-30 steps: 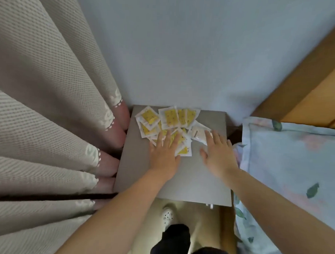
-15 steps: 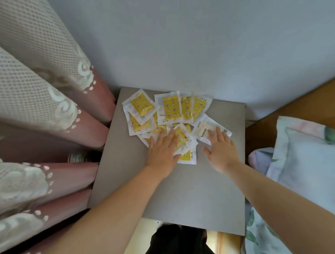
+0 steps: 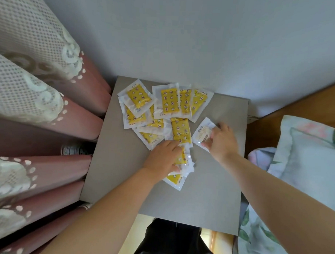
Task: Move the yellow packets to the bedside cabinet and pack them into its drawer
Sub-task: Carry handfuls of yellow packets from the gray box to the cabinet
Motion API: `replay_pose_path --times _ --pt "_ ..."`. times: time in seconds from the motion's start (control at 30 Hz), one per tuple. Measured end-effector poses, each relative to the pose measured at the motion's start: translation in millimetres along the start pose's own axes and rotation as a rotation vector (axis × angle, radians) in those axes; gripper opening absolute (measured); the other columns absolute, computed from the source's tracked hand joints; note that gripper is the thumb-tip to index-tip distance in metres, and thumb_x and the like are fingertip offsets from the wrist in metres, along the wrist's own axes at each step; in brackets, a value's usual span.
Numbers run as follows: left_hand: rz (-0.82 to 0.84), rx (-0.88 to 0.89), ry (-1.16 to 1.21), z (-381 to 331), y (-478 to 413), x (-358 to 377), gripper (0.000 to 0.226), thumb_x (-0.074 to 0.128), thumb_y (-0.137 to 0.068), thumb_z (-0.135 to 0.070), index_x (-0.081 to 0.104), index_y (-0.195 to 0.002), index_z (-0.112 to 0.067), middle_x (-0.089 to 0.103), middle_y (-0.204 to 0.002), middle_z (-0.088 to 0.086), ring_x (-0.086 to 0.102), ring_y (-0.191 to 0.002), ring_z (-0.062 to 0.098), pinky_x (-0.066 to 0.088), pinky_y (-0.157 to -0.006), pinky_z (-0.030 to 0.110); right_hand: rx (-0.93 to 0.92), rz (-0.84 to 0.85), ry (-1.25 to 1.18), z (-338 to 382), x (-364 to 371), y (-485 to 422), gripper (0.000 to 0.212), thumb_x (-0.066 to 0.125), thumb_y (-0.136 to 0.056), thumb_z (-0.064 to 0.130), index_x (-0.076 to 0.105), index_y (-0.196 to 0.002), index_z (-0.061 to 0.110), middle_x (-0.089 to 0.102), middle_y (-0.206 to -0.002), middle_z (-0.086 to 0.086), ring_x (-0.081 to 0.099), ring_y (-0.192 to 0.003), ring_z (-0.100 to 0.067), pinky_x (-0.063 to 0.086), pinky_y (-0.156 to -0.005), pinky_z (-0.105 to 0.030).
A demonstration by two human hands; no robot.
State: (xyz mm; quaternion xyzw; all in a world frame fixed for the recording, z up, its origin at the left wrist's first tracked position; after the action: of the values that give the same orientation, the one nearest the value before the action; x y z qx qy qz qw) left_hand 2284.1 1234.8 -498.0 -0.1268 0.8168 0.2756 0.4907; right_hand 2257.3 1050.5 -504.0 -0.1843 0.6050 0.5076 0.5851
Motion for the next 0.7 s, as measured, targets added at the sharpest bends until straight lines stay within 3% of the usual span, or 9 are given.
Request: replay_pose_path --times 0.13,0.23,0.27,0.33,0.43,0.53,0.7 --pt "0.122 0.049 -0.082 2 10 5 0.091 0.074 -0.071 -0.054 0.031 -0.144 -0.019 0.013 -0.159 0.003 0.012 -0.145 0.024 0.01 -0.117 0.035 -0.027 -0.007 0.05 -2 6 9 0.063 0.068 -0.08 0.047 0.05 -0.123 0.005 0.044 -0.127 -0.008 0.038 -0.118 -0.026 0.042 -0.093 -0.039" --pt "0.183 0.065 -0.242 2 19 17 0.101 0.072 -0.069 -0.059 0.022 -0.148 -0.021 0.003 -0.16 0.006 -0.001 -0.148 0.026 0.0 -0.118 0.042 -0.058 0.009 0.138 -1 8 15 0.075 0.068 -0.076 0.057 0.046 -0.128 0.007 0.045 -0.125 -0.007 0.04 -0.117 -0.025 0.039 -0.095 -0.038" --pt "0.181 0.055 -0.26 3 22 21 0.1 0.072 -0.069 -0.059 0.023 -0.148 -0.022 0.006 -0.16 0.007 0.001 -0.148 0.027 0.002 -0.118 0.045 -0.058 0.018 0.163 1 7 15 0.074 0.067 -0.077 0.056 0.046 -0.129 0.007 0.046 -0.125 -0.007 0.04 -0.117 -0.025 0.039 -0.094 -0.037" --pt "0.142 0.039 -0.296 2 26 21 0.096 0.076 -0.062 -0.061 0.038 -0.141 -0.021 0.027 -0.154 0.011 0.023 -0.143 0.032 0.017 -0.114 0.055 -0.074 -0.003 0.199 5 4 16 0.064 0.064 -0.084 0.047 0.045 -0.129 0.006 0.05 -0.123 -0.01 0.045 -0.114 -0.027 0.041 -0.087 -0.035" --pt "0.059 -0.044 -0.29 6 35 21 0.085 0.083 -0.051 -0.06 0.061 -0.121 -0.017 0.057 -0.129 0.016 0.056 -0.119 0.033 0.042 -0.098 0.055 -0.119 -0.062 0.298 17 -5 19 0.048 0.061 -0.089 0.029 0.045 -0.125 0.003 0.059 -0.112 -0.014 0.057 -0.101 -0.029 0.043 -0.069 -0.034" --pt "-0.038 -0.139 -0.247 11 43 21 0.076 0.074 -0.061 -0.059 0.058 -0.122 -0.015 0.058 -0.126 0.017 0.056 -0.117 0.034 0.044 -0.096 0.052 -0.137 0.023 0.429 21 -3 22 0.058 0.058 -0.089 0.024 0.031 -0.138 0.005 0.056 -0.116 -0.012 0.057 -0.103 -0.027 0.035 -0.063 -0.031" --pt "-0.08 -0.349 -0.081 10 51 16 0.069 0.028 -0.088 -0.063 0.05 -0.137 -0.019 0.044 -0.145 0.011 0.041 -0.134 0.029 0.035 -0.104 0.054 -0.136 0.075 0.507 16 8 23 0.07 0.067 -0.082 0.017 0.027 -0.139 0.006 0.053 -0.118 -0.013 0.054 -0.106 -0.025 0.038 -0.065 -0.028"
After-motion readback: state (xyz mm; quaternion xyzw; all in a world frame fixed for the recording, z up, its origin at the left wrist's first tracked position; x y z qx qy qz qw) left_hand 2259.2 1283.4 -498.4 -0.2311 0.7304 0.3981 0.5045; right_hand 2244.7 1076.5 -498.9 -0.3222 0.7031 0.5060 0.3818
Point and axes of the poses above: each hand's wrist, its own y-axis away from the middle knuckle, its own x-axis out of the palm, z = x × y, the point moved 6 cm from there along -y, towards the middle knuckle
